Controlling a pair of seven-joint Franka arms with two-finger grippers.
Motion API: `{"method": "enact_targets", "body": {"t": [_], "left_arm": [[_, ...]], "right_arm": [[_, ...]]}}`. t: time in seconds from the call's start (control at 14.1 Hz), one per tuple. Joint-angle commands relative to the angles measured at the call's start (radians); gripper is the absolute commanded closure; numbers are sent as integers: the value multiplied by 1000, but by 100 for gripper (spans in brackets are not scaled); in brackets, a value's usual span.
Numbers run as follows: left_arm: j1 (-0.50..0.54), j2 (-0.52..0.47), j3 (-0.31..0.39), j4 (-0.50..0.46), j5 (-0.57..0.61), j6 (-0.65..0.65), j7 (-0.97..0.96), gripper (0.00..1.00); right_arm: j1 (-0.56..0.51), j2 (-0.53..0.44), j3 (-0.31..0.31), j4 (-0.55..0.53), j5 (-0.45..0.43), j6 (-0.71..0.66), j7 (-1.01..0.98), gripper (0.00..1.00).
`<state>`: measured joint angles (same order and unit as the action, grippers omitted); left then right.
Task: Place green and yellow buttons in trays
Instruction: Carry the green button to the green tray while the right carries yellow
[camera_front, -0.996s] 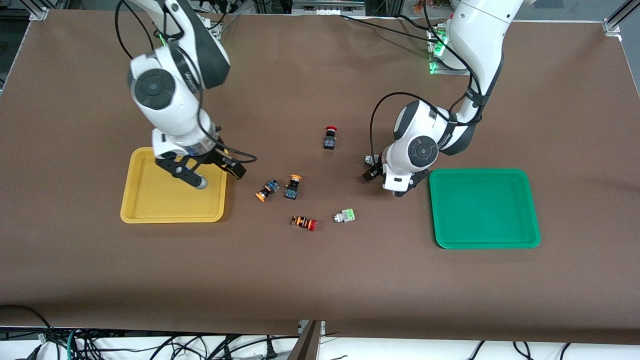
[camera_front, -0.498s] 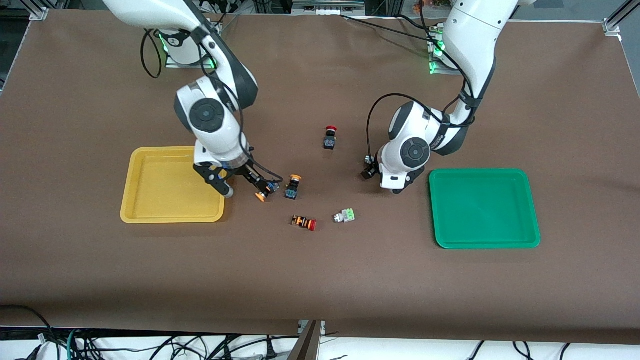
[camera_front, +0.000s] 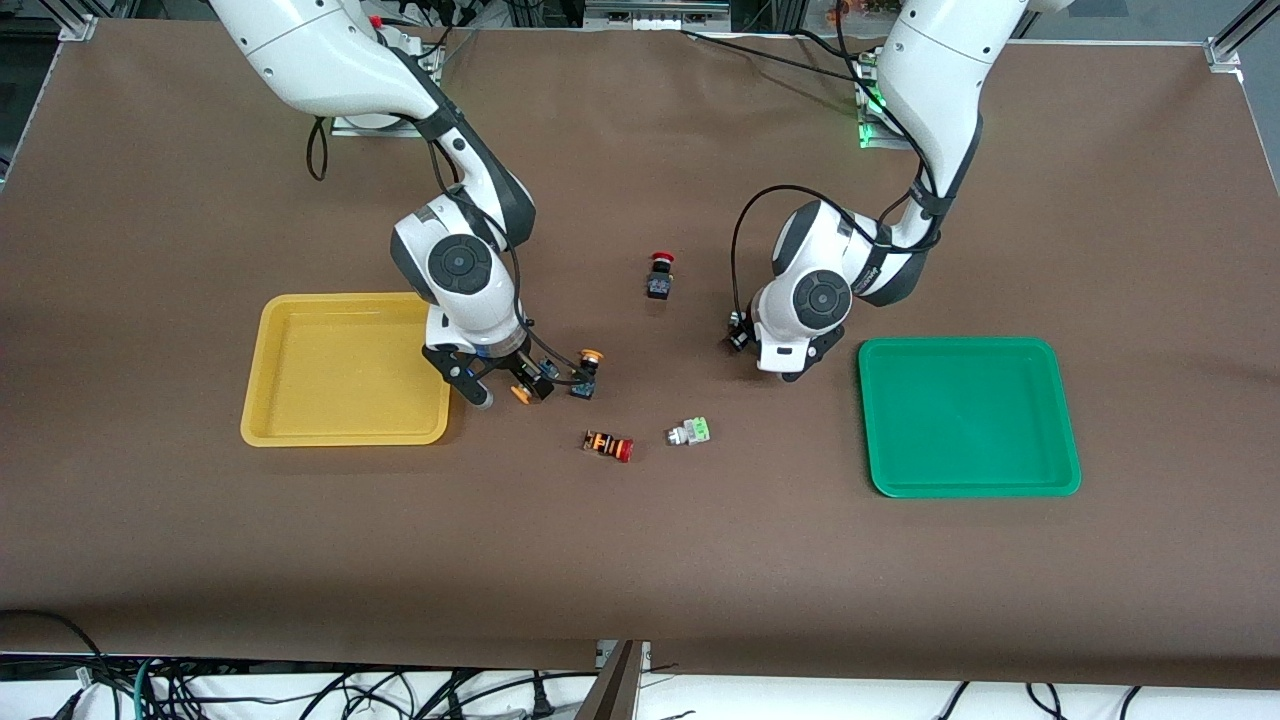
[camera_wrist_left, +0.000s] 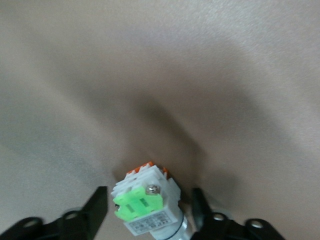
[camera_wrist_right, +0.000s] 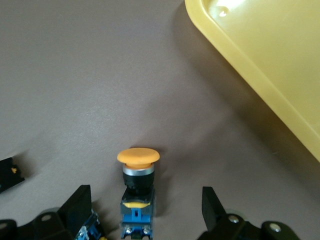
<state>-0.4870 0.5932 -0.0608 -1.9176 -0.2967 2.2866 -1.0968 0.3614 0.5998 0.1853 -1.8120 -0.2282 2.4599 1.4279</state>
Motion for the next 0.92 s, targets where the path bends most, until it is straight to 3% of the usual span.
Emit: {"method": "enact_targets", "body": {"t": [0.0,0.07,0.14,0.43,0.57,0.71,0.85], "left_arm": [[-12,-9,12,-6,-24,10,-8,88],[-10,-12,12,-1,-24,8,-8,98],[-9,-15,12,2,-24,4,-8,100],[4,-39,33,77,-7,-77,3,100],[7,-46,90,168,69,-187,9,100],[39,-44,102,241,160,-295,56,100],[100,-44,102,261,201,-305,180,100]], "right_arm": [[10,9,-6,10,-22,14,29,1],[11,17,-6,11,-22,33,31,1],[11,23,-6,11,-23,47,49,1],[19,57,-9,14,-54,94,55,1],[33,72,-24,16,-68,111,55,1],[53,83,-43,16,-68,119,55,3],[63,90,-50,14,-68,129,55,10]]}}
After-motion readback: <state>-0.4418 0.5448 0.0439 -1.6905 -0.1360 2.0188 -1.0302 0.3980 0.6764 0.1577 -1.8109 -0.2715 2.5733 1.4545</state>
